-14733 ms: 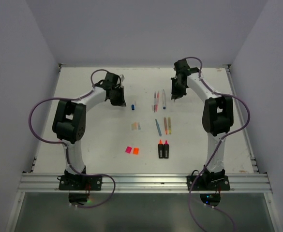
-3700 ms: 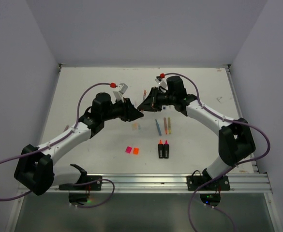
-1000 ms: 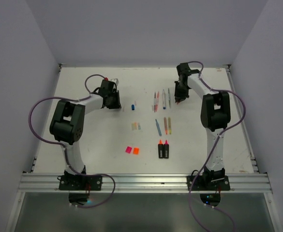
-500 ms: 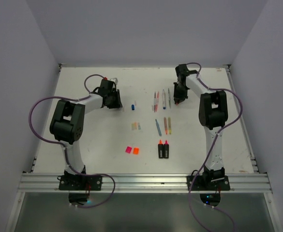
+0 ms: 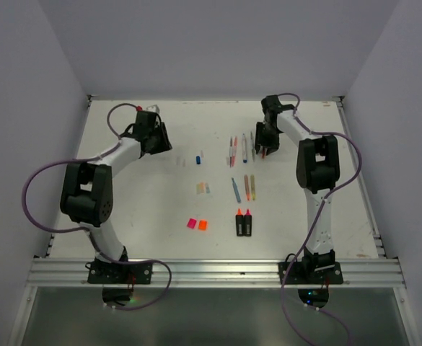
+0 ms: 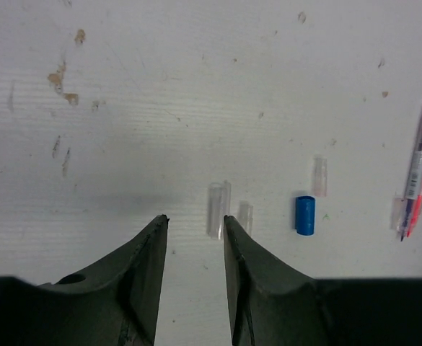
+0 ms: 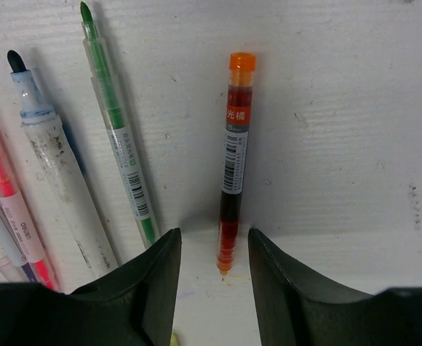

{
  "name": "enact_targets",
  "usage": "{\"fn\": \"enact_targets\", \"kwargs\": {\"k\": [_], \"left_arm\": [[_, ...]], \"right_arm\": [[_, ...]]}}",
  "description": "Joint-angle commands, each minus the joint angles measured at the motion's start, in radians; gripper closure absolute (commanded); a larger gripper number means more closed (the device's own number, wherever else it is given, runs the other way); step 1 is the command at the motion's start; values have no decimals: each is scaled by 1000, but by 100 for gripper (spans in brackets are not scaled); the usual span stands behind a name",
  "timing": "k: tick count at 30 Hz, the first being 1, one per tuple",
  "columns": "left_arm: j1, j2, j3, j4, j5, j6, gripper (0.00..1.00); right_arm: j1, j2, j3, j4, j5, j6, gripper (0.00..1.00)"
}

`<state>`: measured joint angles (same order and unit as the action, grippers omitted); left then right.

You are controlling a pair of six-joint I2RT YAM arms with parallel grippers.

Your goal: Open the pen caps

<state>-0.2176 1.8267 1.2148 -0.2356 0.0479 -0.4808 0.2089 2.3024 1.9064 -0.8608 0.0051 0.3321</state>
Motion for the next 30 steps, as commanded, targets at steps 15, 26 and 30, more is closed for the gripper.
{"fn": "enact_targets", "kwargs": {"k": [15,26,30], "left_arm": [[141,-518,-185,-378,-560,-17,31],[351,-550,-415,-165,-579,369,32],[412,-518,-426,-97,-478,464,32]], "right_arm": [[395,-394,-160,-4,-143,96,50],[494,-511,-308,106,-194,64,50],[494,-541,-369,140,-237,71,50]]}}
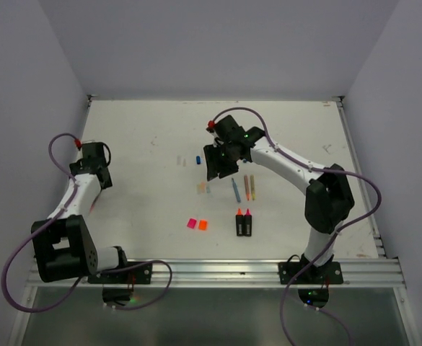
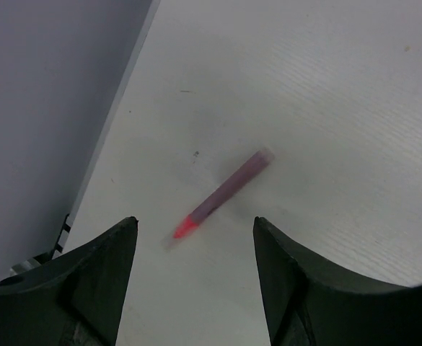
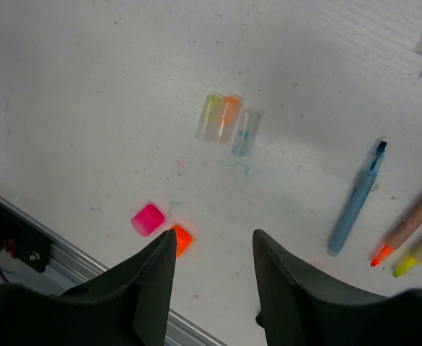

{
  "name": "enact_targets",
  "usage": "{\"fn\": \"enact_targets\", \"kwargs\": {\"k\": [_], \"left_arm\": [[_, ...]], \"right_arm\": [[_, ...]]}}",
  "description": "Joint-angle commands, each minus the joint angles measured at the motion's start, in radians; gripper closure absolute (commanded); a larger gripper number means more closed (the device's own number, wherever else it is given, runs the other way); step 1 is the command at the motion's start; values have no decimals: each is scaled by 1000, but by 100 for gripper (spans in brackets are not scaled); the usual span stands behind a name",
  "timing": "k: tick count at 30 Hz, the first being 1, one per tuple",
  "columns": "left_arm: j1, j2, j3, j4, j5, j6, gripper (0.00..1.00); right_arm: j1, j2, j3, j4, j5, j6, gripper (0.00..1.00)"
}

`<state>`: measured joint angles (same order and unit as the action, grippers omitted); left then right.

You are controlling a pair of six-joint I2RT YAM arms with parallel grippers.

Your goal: Open the pen caps

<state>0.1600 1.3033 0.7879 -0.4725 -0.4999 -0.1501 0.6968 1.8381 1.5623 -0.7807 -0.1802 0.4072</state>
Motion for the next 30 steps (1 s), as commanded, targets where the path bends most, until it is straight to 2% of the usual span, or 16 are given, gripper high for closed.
{"fn": "enact_targets", "kwargs": {"k": [1,2,8,20,30], "left_arm": [[44,36,2,153,105,144,32],[52,51,7,158,160,173,32],[81,142,5,175,268,268,34],[188,178,-26,150,330,389,37],[190,211,-107,169,403,491,44]], "right_arm": [[6,-80,-30,63,-53,-4,49],[6,-83,-30,61,-54,-5,49],[4,-97,-42,69,-59,-14,49],[-8,-94,-58,83,-45,-16,49],[-11,-86,-65,92,-44,-13,50]]}}
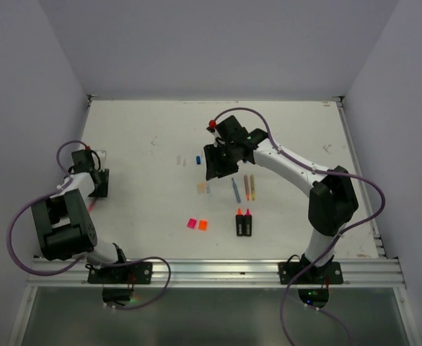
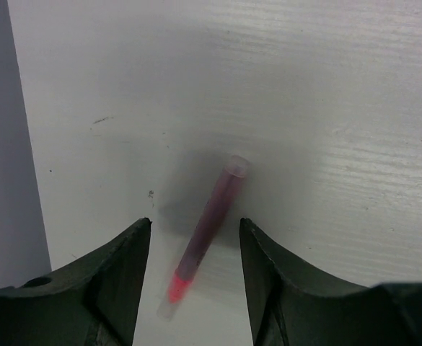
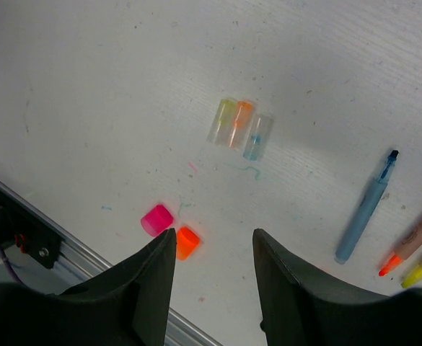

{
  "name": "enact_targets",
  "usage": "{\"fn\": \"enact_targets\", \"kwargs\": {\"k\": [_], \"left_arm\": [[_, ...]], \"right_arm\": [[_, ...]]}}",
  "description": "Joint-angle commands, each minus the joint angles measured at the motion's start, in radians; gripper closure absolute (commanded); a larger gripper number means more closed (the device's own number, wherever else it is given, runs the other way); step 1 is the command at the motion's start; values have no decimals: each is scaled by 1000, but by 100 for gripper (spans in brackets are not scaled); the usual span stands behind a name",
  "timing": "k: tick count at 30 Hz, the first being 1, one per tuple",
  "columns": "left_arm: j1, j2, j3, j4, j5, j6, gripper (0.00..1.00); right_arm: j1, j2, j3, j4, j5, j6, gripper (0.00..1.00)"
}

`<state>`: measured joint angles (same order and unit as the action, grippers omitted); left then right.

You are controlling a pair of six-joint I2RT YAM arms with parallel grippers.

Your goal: Open the pen caps

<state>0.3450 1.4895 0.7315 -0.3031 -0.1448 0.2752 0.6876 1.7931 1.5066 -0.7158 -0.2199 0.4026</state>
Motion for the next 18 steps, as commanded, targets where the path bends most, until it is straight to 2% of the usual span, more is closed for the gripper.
{"fn": "enact_targets", "kwargs": {"k": [1,2,3,5,6,9,11,16,18], "left_arm": [[6,32,-56,2,48,67,46],[5,40,-60,4,54,73,48],[6,57,-58,5,62,74,57],[5,74,-57,9,82,79,68],[6,90,-52,9,82,76,87],[6,92,-8,4,108,53,100],[6,87,72,-11,140,30,100],[-17,40,305,-68,298,-146,100],[-72,12,394,-57,446,-209,100]], "right_arm": [[-2,-40,-8,29,-3,-8,50],[-3,-40,-9,29,-3,-8,50],[-2,-38,-9,29,1,-8,50],[-2,-38,-8,29,1,-7,50],[-2,-38,-6,29,2,-5,50],[-3,-38,1,19,13,-8,50],[-3,-38,7,13,28,-8,50],[-8,-35,76,-37,76,-10,51],[-23,-35,113,-68,94,-11,53]]}}
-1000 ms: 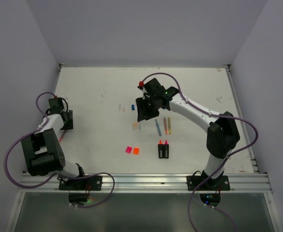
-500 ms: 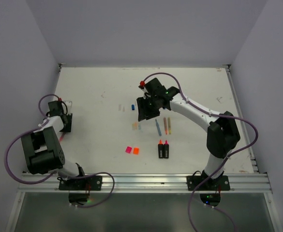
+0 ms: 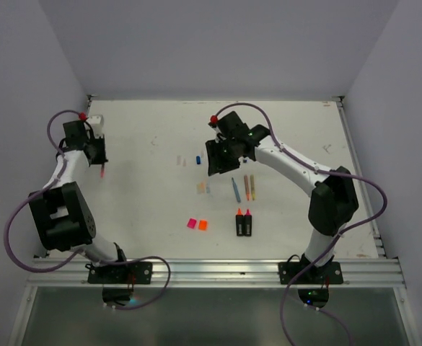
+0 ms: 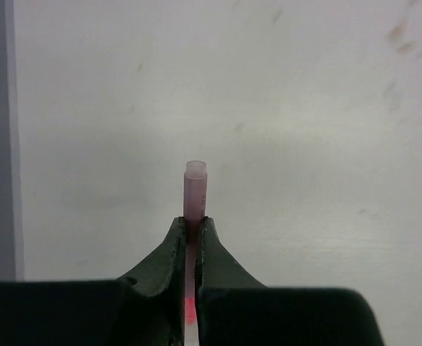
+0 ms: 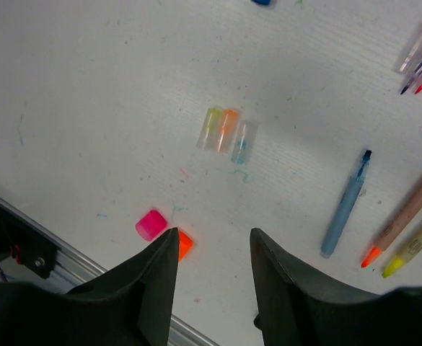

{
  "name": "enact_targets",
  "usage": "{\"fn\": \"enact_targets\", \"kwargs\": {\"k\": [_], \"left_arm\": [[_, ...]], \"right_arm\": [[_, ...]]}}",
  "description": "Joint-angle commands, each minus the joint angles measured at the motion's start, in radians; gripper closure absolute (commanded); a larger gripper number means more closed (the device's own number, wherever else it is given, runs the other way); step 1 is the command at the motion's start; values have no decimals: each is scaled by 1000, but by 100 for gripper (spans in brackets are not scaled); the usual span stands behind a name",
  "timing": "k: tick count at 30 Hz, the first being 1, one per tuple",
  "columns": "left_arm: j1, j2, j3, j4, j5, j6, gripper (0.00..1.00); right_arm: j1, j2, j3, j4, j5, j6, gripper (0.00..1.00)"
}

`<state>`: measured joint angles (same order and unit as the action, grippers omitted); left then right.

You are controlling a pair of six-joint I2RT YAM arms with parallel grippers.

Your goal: Open the pen caps

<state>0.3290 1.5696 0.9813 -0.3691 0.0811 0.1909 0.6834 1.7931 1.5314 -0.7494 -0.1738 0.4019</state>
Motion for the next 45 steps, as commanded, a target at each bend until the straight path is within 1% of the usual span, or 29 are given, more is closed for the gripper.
{"fn": "enact_targets", "kwargs": {"k": [1,2,3,4,5,6,7,8,9,11,12,13,15,16,17,18,19,21,22,23,25,26,28,29,31,39,41,45], "left_arm": [[-74,-78,166,50,283,-152,100],[-115,-88,177,89,402,-183,100],[-133,-101,177,132,467,-294,100],[-166,-109,149,250,517,-356,100],[-186,-112,129,318,617,-475,100],[-205,-121,110,390,640,-542,100],[-250,-126,55,520,644,-609,100],[-275,-128,30,582,690,-724,100],[-316,-134,7,684,697,-773,100],[-386,-141,-29,737,712,-843,100],[-433,-151,-35,746,697,-875,100],[-453,-151,-39,759,700,-875,100],[-493,-163,-70,827,707,-968,100],[-502,-172,-82,846,691,-1040,100],[-508,-184,-90,858,681,-1076,100],[-512,-189,-101,864,668,-1108,100],[-510,-192,-102,865,646,-1175,100],[-519,-186,-104,884,634,-1238,100],[-525,-184,-105,895,628,-1302,100],[-530,-177,-108,901,623,-1335,100],[-541,-177,-125,920,612,-1413,100],[-545,-177,-130,930,609,-1427,100],[-553,-175,-135,926,611,-1441,100],[-555,-174,-135,918,611,-1444,100],[-562,-168,-141,912,623,-1458,100],[-585,-171,-161,906,648,-1476,100],[-593,-166,-164,904,651,-1483,100],[-620,-160,-161,914,654,-1493,100]], "right_arm": [[-30,-35,93,-34,31,-5,53],[-74,-37,95,-34,4,21,51],[-109,-38,75,-18,-97,44,39],[-148,-38,49,14,-172,111,32],[-227,-38,14,60,-275,148,25],[-261,-38,-57,159,-356,184,5],[-284,-53,-85,209,-459,234,1],[-301,-72,-106,249,-469,247,1],[-303,-89,-103,274,-439,249,1],[-286,-124,-73,289,-431,242,1],[-282,-136,-65,291,-444,245,1],[-282,-136,-65,301,-469,253,1],[-282,-144,-80,355,-521,273,1],[-280,-146,-86,369,-559,293,1],[-278,-161,-100,405,-567,299,1],[-275,-169,-103,407,-564,292,1],[-269,-173,-105,409,-564,276,1],[-265,-187,-114,427,-589,246,4],[-263,-195,-126,445,-601,247,7],[-262,-201,-158,491,-621,252,13],[-255,-228,-189,536,-619,270,17],[-249,-236,-212,579,-621,276,23],[-233,-238,-221,604,-629,288,28],[-226,-236,-220,608,-622,284,33],[-210,-224,-206,592,-601,272,38],[-188,-159,-123,582,-563,261,43],[-186,-141,-103,585,-563,265,47],[-180,-113,-90,594,-558,282,51]]}}
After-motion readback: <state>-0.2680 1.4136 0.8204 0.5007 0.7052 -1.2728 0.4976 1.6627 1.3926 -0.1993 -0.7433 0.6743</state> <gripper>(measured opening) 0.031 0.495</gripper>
